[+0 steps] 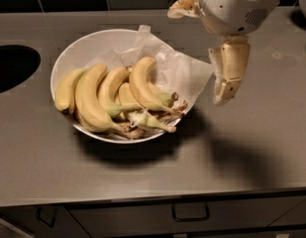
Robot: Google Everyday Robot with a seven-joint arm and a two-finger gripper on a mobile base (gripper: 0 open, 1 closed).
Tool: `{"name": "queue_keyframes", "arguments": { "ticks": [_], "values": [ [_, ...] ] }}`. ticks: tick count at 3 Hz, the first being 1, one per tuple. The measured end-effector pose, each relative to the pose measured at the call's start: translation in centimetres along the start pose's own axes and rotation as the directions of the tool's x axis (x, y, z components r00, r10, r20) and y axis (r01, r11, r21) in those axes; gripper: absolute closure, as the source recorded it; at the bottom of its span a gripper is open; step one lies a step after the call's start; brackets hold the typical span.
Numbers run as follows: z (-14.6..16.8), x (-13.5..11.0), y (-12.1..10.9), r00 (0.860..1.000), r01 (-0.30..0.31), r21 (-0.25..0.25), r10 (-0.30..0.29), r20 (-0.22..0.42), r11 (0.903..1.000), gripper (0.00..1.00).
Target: Pick banana from white bowl
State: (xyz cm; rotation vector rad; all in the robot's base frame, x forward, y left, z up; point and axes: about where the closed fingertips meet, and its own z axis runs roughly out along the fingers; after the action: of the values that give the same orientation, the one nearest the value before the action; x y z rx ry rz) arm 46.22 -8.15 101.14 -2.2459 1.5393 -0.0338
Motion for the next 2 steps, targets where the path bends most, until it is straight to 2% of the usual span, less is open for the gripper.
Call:
{"name": "queue_keyframes", "arguments": {
  "ticks": [1,2],
  "values": [
    [0.42,-0.24,-0.68,0.997,0.072,0.012,-0.072,0.033,0.9974,0.00],
    [1.08,-0.42,-1.48,0.972,0.191,0.031,-0.194,0.135,0.9810,0.00]
  ]
}}
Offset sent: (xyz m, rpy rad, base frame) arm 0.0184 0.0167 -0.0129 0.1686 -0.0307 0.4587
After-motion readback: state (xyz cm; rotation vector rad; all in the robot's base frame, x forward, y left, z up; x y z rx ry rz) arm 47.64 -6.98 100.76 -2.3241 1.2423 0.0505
